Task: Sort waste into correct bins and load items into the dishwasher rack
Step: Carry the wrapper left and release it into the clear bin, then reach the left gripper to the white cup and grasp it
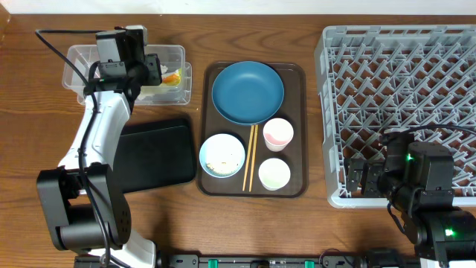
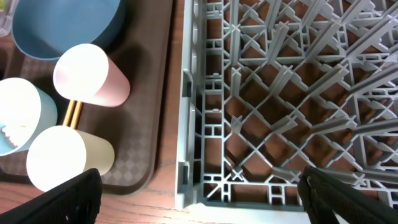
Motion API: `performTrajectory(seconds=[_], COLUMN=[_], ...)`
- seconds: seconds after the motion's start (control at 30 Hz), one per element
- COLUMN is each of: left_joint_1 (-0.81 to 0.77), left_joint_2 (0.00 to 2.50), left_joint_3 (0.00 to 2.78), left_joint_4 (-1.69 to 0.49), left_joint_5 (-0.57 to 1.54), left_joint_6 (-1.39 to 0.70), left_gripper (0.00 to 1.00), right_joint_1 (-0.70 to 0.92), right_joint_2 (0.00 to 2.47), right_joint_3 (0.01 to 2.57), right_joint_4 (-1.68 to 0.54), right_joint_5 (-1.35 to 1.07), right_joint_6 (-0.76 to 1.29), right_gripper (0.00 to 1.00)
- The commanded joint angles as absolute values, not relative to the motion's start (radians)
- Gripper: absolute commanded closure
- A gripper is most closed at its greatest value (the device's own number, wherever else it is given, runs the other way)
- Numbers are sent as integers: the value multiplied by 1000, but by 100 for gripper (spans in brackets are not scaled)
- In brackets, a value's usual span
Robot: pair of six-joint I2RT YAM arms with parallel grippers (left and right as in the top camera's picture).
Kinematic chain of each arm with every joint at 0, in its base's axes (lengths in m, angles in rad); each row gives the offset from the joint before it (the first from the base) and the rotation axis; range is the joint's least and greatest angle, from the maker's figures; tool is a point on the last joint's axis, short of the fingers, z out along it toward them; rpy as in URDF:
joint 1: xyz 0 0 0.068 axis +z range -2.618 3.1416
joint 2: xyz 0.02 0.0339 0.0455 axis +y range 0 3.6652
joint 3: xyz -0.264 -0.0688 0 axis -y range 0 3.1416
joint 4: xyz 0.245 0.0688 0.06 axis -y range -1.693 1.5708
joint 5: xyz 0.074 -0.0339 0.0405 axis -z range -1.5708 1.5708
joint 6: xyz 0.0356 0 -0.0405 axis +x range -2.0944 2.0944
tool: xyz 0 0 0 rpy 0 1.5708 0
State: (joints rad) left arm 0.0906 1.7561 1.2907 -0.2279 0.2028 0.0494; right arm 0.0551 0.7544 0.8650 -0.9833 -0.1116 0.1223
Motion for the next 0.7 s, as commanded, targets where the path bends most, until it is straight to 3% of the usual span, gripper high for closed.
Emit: performTrajectory(seconds=[0.0,0.23,0.43,0.53,0.67], left_joint_1=[94,49,-39,-89,-120], left_joint_2=[1757,1613,1470,1438,1435], left_joint_3=[1287,1287,1287,1287,1287], left_joint_4=[-255,-393,-685,-856,-1008], left_joint_5=[197,208,208,209,284], left_joint_6=[47,47,-74,-85,-136], left_gripper=[53,46,32,19,16], right_joint_1=[47,47,47,47,47], right_joint_2=[753,753,753,753,753], right_joint_3=[887,887,887,887,887], right_joint_4=[-985,-984,-984,-985,-985], right_joint_5=[-104,-105,-105,-105,-104], right_joint_6=[126,126,126,126,126], right_gripper=[1,1,1,1,1])
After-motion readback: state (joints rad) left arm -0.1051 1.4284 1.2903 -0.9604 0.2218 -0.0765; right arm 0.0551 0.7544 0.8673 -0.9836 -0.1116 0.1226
